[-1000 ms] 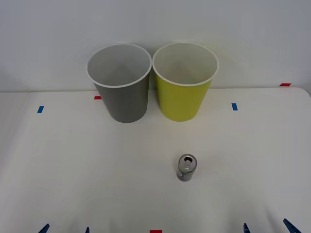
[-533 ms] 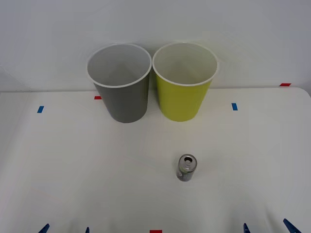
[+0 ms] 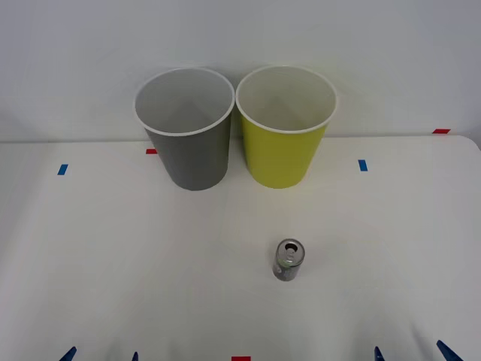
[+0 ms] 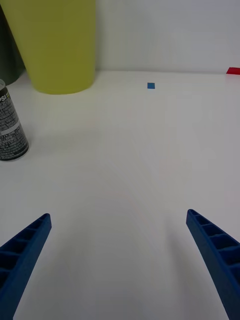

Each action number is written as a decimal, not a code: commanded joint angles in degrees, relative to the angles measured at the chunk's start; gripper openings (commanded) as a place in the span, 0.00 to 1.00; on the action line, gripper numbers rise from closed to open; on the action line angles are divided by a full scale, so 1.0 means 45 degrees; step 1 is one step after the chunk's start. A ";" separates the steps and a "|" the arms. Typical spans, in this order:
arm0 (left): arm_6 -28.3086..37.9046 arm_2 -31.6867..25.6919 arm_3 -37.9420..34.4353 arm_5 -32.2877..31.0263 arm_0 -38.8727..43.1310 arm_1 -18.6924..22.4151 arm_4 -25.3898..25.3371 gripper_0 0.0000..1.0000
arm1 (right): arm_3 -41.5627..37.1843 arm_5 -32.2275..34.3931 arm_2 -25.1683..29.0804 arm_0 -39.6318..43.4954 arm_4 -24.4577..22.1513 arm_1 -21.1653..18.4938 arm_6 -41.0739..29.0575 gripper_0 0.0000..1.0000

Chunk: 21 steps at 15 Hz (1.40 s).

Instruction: Put cans in the gray bin and PET bottles in the light green bin.

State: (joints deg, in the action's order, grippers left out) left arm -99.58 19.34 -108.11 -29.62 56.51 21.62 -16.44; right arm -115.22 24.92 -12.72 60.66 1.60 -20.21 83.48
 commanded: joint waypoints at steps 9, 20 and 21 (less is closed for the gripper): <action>0.0000 0.0000 0.0000 0.0000 0.0000 0.0000 0.0000 1.00 | 0.2479 0.3895 -0.1432 -0.1722 0.0386 -0.0373 0.0277 1.00; 0.0000 0.0000 0.0000 0.0000 0.0000 0.0000 0.0000 1.00 | 0.3749 0.3661 -0.2741 -0.5003 -0.0083 -0.0666 0.0667 1.00; 0.0000 0.0000 0.0000 0.0000 0.0000 0.0000 0.0000 1.00 | 0.3886 0.3563 -0.2741 -0.5218 -0.0083 -0.0607 0.0667 1.00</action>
State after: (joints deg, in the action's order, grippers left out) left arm -99.58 19.34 -108.11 -29.62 56.51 21.62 -16.44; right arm -98.24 41.58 -24.96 38.24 1.25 -23.17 86.56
